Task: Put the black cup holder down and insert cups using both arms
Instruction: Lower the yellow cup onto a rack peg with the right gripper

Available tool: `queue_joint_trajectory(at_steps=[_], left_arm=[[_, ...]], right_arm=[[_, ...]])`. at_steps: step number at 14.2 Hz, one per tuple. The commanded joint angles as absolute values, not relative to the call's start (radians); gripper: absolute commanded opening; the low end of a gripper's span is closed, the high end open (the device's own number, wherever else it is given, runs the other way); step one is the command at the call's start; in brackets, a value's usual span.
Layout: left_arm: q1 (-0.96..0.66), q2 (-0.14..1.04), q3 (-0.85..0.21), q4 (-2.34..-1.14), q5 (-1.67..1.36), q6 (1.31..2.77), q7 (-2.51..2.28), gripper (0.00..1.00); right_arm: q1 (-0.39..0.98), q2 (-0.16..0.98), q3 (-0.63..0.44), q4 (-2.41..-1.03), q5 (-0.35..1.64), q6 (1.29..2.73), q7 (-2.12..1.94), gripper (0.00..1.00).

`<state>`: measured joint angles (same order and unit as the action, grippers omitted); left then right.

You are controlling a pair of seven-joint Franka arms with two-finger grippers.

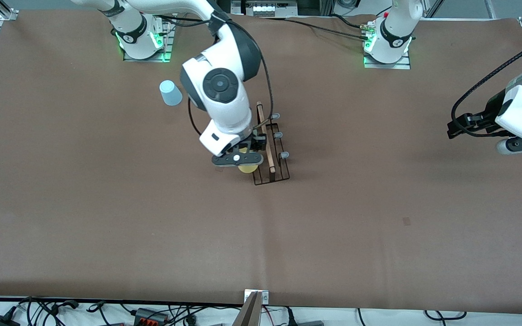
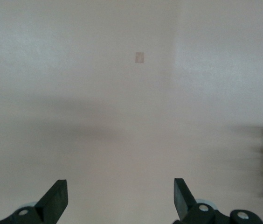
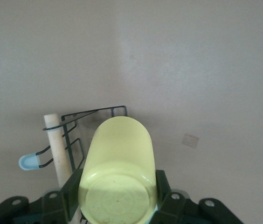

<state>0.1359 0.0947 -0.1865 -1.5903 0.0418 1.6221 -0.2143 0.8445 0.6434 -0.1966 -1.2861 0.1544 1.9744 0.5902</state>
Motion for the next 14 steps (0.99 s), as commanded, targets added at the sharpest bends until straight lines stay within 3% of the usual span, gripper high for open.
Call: queue_joint_trajectory(at_steps=[1, 12, 13, 14], left_arm=[[0.149, 0.072, -0.187, -1.605, 0.017, 1.611, -0.215, 1.00], [0.149, 0.072, -0.189, -1.605, 0.017, 1.609, -0.215, 1.00], [0.149, 0.072, -0.189, -1.605, 0.017, 1.609, -0.215, 1.00], [0.149, 0.072, -0.189, -1.605, 0.017, 1.611, -0.215, 1.00]], right_arm=[[0.847, 0.666, -0.203, -1.253, 0.169, 1.968, 0.603, 0.27], [0.845, 0.735, -0.164, -1.255, 0.167, 1.996, 0.600, 0.28], [0.845, 0.738, -0.164, -1.256, 0.166, 1.996, 0.595, 0.47], [0.845, 0.741, -0.166, -1.256, 0.163, 1.999, 0.604, 0.99]])
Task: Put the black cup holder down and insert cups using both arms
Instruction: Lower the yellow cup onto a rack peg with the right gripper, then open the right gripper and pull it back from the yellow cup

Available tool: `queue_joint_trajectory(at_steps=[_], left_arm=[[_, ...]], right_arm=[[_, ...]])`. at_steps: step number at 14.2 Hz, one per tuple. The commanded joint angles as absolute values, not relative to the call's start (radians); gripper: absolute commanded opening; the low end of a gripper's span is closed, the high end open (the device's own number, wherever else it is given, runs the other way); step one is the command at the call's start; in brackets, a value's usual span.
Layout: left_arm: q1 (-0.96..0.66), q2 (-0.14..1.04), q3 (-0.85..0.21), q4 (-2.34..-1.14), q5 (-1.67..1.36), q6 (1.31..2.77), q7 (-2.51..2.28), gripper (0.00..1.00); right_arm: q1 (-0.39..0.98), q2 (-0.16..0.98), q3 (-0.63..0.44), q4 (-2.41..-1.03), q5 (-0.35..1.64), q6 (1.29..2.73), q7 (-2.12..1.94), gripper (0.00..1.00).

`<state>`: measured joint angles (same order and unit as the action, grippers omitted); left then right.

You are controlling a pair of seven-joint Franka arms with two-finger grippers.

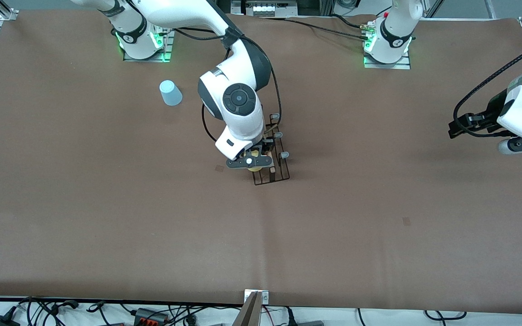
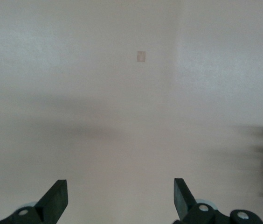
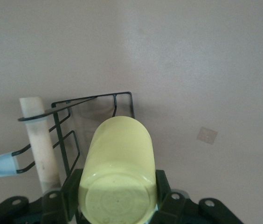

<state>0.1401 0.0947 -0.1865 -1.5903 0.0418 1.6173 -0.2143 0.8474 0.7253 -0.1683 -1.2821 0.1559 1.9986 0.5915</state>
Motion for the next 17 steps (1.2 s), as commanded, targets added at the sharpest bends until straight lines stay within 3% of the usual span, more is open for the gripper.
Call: queue_joint_trajectory(at_steps=[1, 6, 11, 17], left_arm=[[0.149, 0.072, -0.189, -1.605, 0.017, 1.611, -0.215, 1.00], [0.149, 0.072, -0.189, -1.605, 0.017, 1.609, -0.215, 1.00], [0.149, 0.072, -0.189, -1.605, 0.017, 1.609, -0.215, 1.00], [0.149, 0.072, -0.189, -1.605, 0.017, 1.609, -0.213, 1.00]], right_arm=[[0.845, 0.742, -0.166, -1.256, 0.163, 2.003, 0.613, 1.00], [0.830, 0.700, -0.184, -1.253, 0.153, 1.993, 0.594, 1.00], [0.747, 0.588, -0.285, -1.253, 0.155, 1.810, 0.439, 1.00], [0.629, 0.542, -0.342, -1.252, 0.167, 1.775, 0.367, 1.00]])
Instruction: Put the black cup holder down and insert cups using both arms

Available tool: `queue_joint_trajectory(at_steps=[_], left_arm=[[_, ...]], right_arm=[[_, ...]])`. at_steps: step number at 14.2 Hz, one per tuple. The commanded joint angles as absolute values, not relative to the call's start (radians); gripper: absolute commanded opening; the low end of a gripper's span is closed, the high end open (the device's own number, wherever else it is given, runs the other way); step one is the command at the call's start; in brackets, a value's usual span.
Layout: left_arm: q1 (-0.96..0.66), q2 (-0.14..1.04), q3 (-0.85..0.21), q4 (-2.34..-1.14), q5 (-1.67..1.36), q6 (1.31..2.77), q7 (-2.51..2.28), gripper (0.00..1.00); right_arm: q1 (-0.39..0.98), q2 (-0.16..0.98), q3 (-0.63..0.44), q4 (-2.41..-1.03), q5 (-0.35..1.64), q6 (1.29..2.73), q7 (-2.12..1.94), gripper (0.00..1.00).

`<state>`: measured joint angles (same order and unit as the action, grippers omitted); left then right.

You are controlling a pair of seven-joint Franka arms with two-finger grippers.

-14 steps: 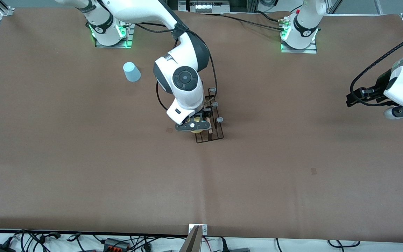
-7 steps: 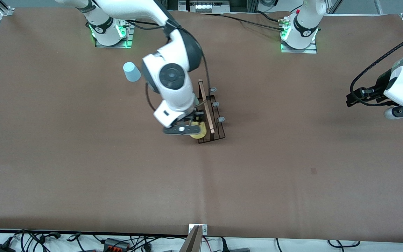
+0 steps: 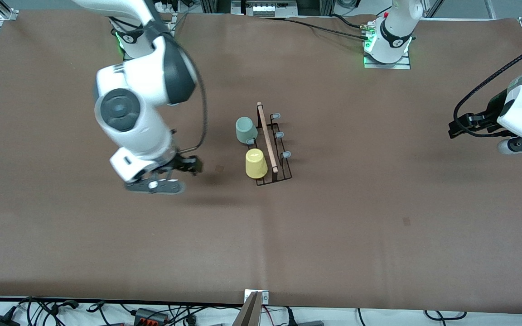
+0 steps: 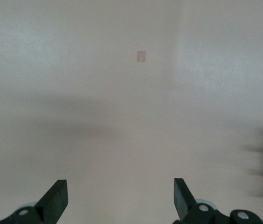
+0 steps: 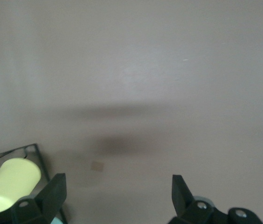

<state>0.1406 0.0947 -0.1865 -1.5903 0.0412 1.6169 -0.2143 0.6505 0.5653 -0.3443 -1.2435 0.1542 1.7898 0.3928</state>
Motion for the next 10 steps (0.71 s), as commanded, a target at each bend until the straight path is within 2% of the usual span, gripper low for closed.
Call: queue_joint_trajectory(at_steps=[1, 3, 7, 10], left_arm=[[0.149, 0.072, -0.189, -1.605, 0.017, 1.609, -0.215, 1.00], [0.149, 0.072, -0.189, -1.605, 0.017, 1.609, -0.215, 1.00], [0.149, 0.071, -0.189, -1.605, 0.017, 1.609, -0.213, 1.00], [0.149, 0.072, -0.189, -1.605, 0.017, 1.608, -0.213, 1.00]], right_arm=[[0.618, 0.534, -0.342, -1.252, 0.169, 1.775, 0.344, 1.00], [0.588, 0.534, -0.347, -1.249, 0.169, 1.761, 0.301, 1.00], [0.445, 0.465, -0.295, -1.264, 0.170, 1.749, 0.281, 1.00], [0.189, 0.370, -0.085, -1.340, 0.100, 1.743, 0.258, 1.00]])
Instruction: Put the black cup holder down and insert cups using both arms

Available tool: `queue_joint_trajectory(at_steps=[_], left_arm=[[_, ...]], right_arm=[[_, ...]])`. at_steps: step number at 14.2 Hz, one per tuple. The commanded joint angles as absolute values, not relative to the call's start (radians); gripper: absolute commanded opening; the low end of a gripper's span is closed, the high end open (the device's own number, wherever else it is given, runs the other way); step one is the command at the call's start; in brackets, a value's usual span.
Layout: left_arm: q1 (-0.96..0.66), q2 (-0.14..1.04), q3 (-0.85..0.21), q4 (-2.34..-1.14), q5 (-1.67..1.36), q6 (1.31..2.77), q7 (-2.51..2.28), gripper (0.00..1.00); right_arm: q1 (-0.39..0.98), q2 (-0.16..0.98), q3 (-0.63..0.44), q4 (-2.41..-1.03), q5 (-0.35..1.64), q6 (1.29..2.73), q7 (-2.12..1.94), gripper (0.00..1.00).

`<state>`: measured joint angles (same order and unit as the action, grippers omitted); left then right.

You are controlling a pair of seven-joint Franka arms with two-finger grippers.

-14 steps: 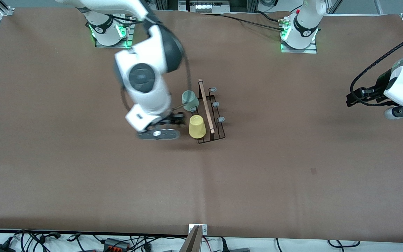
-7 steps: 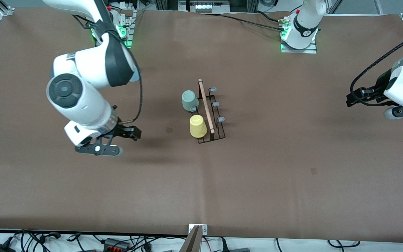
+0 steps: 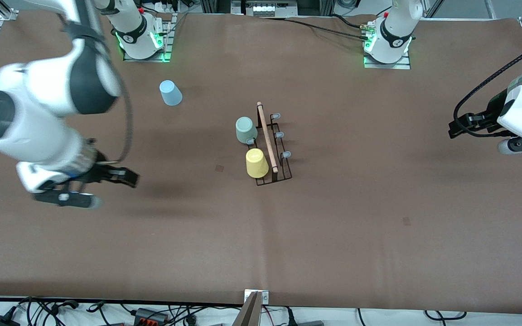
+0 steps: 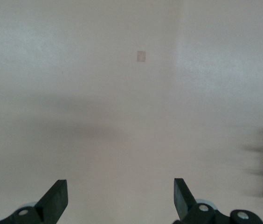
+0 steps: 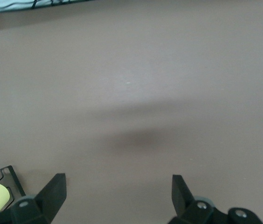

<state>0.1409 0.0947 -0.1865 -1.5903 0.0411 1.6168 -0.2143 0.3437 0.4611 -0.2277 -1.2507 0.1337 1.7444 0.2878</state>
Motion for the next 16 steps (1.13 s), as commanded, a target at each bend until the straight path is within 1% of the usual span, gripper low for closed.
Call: queue_joint_trajectory(at_steps=[1, 3, 7, 12, 14, 16], left_arm=[[0.149, 0.072, -0.189, -1.605, 0.017, 1.608, -0.213, 1.00], [0.149, 0.072, -0.189, -1.605, 0.017, 1.608, -0.213, 1.00], [0.149, 0.071, -0.189, -1.605, 0.017, 1.608, -0.213, 1.00], [0.149, 0.071, -0.189, -1.605, 0.017, 1.608, -0.215, 1.00], [0.149, 0.072, -0.189, -1.605, 0.017, 1.608, -0.215, 1.00], [0.149, 0.072, -0.189, -1.605, 0.017, 1.608, -0.213, 1.00]], right_arm=[[0.139, 0.329, -0.062, -1.392, 0.094, 1.746, 0.256, 1.00], [0.066, 0.292, -0.043, -1.433, 0.092, 1.746, 0.220, 1.00], [-0.017, 0.261, -0.038, -1.425, 0.081, 1.735, 0.059, 1.00], [-0.034, 0.213, -0.043, -1.427, 0.028, 1.646, -0.012, 1.00], [-0.034, 0.206, -0.043, -1.443, 0.026, 1.646, -0.028, 1.00], [-0.032, 0.180, -0.043, -1.508, 0.026, 1.681, -0.043, 1.00]])
